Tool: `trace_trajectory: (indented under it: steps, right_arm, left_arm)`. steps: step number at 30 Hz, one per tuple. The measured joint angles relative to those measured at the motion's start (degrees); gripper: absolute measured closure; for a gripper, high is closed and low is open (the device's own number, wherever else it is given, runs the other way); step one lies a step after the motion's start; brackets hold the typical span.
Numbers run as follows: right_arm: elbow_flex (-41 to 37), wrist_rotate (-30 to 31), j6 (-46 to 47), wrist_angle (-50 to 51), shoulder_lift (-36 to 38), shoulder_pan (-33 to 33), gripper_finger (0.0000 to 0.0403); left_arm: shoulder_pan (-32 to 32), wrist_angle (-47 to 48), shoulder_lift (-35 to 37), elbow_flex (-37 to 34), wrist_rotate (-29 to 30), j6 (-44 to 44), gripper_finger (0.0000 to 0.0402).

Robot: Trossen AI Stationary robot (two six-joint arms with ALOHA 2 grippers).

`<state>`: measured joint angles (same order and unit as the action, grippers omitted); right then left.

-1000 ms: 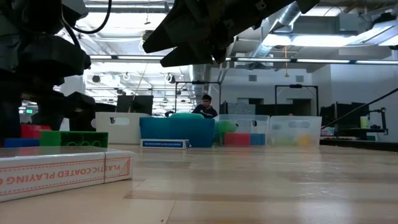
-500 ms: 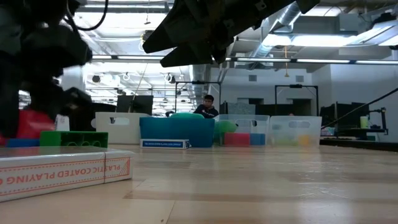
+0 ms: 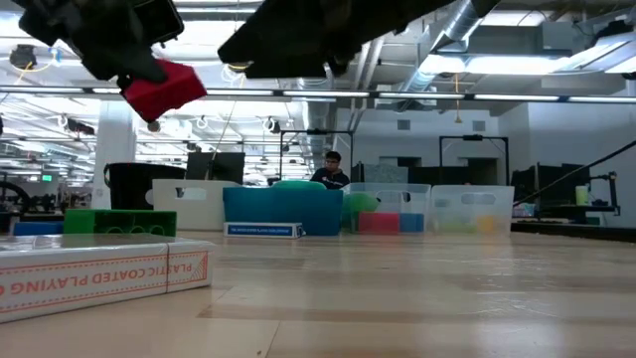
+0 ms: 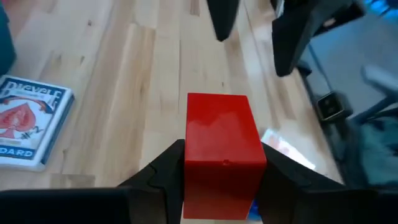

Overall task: Pick & Place Toys
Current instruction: Put the orange triangle blocks into the right transparent bin

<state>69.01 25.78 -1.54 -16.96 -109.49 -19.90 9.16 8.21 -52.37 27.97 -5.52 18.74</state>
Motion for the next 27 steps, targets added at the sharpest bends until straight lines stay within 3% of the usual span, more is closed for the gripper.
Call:
trace_trajectory:
  steps: [7,11,17,23,27]
  right_arm:
    - [0.0,0.4,-8.9,-3.4,0.0,0.3,0.0121]
    - [0.0,0.4,-9.6,-3.4,0.0,1.0,0.0121]
    - [0.0,1.7,-12.4,-3.9,0.0,1.3,0.0121]
    - [0.0,9.6,-15.5,-6.0,0.2,0.0,0.0121]
    - [0.0,6.6,-16.0,-5.4,1.8,-0.4,0.0121]
  left_arm:
    - [-3.4,-5.5,-1.1,0.0,-11.0,3.7,0.0266]
    - [-3.5,-9.5,-2.7,0.0,-15.4,6.6,0.0263]
    - [-3.5,-14.1,-6.9,0.0,-16.9,8.8,0.0264]
    - [-3.9,-21.5,-11.1,0.0,-16.3,8.7,0.0264]
    - [-4.8,-23.8,-11.8,0.1,-16.5,8.6,0.0264]
